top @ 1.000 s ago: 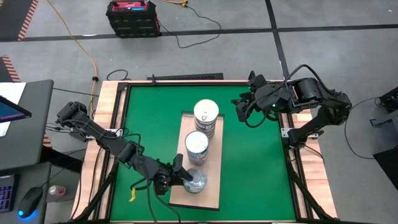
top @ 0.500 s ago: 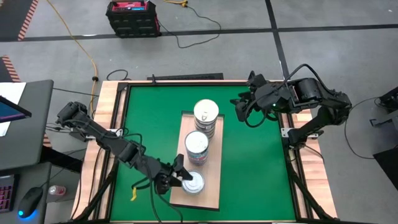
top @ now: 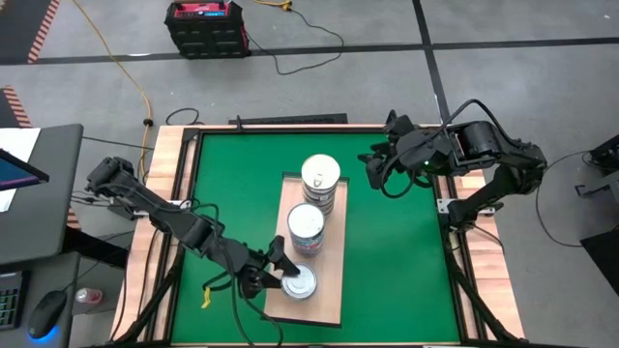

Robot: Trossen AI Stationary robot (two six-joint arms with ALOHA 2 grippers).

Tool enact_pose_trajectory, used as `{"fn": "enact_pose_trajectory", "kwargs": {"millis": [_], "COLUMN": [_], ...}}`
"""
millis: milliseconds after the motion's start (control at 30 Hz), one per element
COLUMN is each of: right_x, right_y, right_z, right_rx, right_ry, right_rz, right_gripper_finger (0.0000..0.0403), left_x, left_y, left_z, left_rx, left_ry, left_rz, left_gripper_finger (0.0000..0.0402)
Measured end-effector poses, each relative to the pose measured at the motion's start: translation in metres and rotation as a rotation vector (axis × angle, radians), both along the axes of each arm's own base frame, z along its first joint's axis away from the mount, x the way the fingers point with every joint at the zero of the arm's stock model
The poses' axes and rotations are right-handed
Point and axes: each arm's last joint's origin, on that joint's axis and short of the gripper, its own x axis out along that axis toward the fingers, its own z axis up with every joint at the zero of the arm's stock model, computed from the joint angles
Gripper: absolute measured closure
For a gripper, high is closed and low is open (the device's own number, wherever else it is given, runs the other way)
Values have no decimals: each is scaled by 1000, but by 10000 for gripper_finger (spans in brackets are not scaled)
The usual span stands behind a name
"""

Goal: Stack canned seafood by type on shelf
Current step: Stack the green white tuna can on top of the other green white tuna cans on the shelf

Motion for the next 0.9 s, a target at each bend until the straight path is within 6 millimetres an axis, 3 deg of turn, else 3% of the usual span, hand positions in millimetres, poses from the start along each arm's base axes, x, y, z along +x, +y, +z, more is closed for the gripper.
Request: {"fn": "enact_pose_trajectory", "kwargs": {"millis": [900], "right_x": [1], "right_y": [-1], "right_z": [2], "right_rx": [-49], "right_ry": [-11], "right_rz": [-3], "right_gripper_finger": [175], "left_x": [-1], "left_y": [4], "left_z": [9], "left_rx": [18], "left_ry": [74], "left_rz": [-24], "left_gripper_finger": [121]}}
